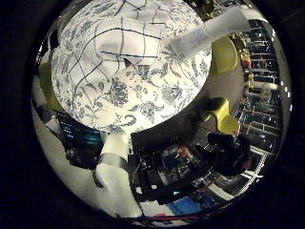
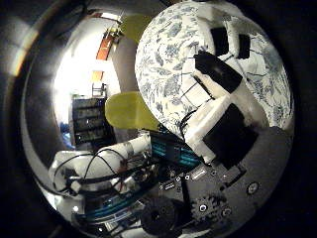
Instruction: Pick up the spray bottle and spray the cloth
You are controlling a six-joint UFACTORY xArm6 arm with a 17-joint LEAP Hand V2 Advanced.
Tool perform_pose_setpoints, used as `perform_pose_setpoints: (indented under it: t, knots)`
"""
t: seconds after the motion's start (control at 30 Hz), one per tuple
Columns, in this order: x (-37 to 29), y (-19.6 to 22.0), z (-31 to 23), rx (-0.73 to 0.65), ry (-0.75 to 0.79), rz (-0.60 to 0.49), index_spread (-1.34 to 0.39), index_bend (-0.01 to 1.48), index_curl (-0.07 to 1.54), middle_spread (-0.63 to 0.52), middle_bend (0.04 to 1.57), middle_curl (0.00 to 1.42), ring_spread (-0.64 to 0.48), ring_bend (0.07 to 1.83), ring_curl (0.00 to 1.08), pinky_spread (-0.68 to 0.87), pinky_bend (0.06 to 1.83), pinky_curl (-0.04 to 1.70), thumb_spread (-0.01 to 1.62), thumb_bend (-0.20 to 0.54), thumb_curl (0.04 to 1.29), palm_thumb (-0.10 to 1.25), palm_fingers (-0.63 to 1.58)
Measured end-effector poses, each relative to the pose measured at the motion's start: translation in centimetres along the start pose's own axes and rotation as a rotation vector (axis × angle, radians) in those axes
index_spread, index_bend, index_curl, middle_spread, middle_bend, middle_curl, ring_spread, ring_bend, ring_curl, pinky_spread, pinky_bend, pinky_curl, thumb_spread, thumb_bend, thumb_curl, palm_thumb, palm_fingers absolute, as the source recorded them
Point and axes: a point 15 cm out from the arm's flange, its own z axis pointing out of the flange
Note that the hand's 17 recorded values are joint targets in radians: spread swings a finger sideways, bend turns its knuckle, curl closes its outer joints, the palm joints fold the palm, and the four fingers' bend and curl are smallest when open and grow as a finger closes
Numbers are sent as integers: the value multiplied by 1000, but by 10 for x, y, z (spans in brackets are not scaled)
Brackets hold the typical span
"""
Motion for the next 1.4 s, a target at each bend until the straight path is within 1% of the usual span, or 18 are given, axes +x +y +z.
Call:
perform_pose_setpoints:
  t: [0.2,0.33,0.47,0.6,0.67,0.7,0.73,0.8,0.83,0.9,1.03,1.23,1.3,1.4]
  knots:
    - [19,-2,-23,67,-1,27,-517,444,569,-346,727,523,-198,646,201,213,213,94,1271,-13,387,1064,702]
    - [39,2,-36,125,-19,71,-523,409,561,-358,697,517,-225,664,205,187,245,92,1235,-19,382,1035,712]
    - [61,3,-52,217,-63,138,-527,336,546,-370,651,508,-235,709,215,156,304,85,1175,-23,378,962,712]
    - [87,3,-69,346,-123,216,-523,289,538,-367,610,505,-237,744,226,137,353,74,1132,-27,380,898,704]
    - [98,1,-76,411,-155,239,-495,200,524,-310,471,474,-202,780,245,132,471,97,1111,-49,365,768,574]
    - [105,1,-78,438,-170,235,-478,174,514,-291,435,464,-185,783,246,136,506,104,1110,-46,361,745,538]
    - [109,0,-79,464,-182,223,-443,129,476,-243,392,450,-141,776,245,149,584,120,1103,-45,352,692,458]
    - [123,1,-83,527,-217,217,-389,136,423,-163,366,438,-76,765,240,184,673,137,1089,-37,341,638,380]
    - [131,2,-84,554,-236,233,-362,140,403,-120,353,433,-45,762,240,199,705,143,1083,-35,336,613,338]
    - [149,8,-83,596,-286,286,-325,141,375,-83,361,430,-4,742,234,221,743,149,1077,-35,325,579,293]
    - [184,16,-91,721,-358,360,-283,158,337,-31,373,422,63,733,231,255,772,146,1070,-25,314,555,250]
    - [238,34,-93,901,-430,445,-248,168,326,-6,387,410,100,710,230,281,756,133,1067,-19,321,580,246]
    - [252,38,-90,944,-463,474,-237,171,327,-5,388,408,103,703,229,284,751,129,1071,-20,324,591,248]
    - [272,46,-80,970,-509,512,-223,179,333,-4,405,409,106,682,226,298,723,123,1069,-19,334,615,271]
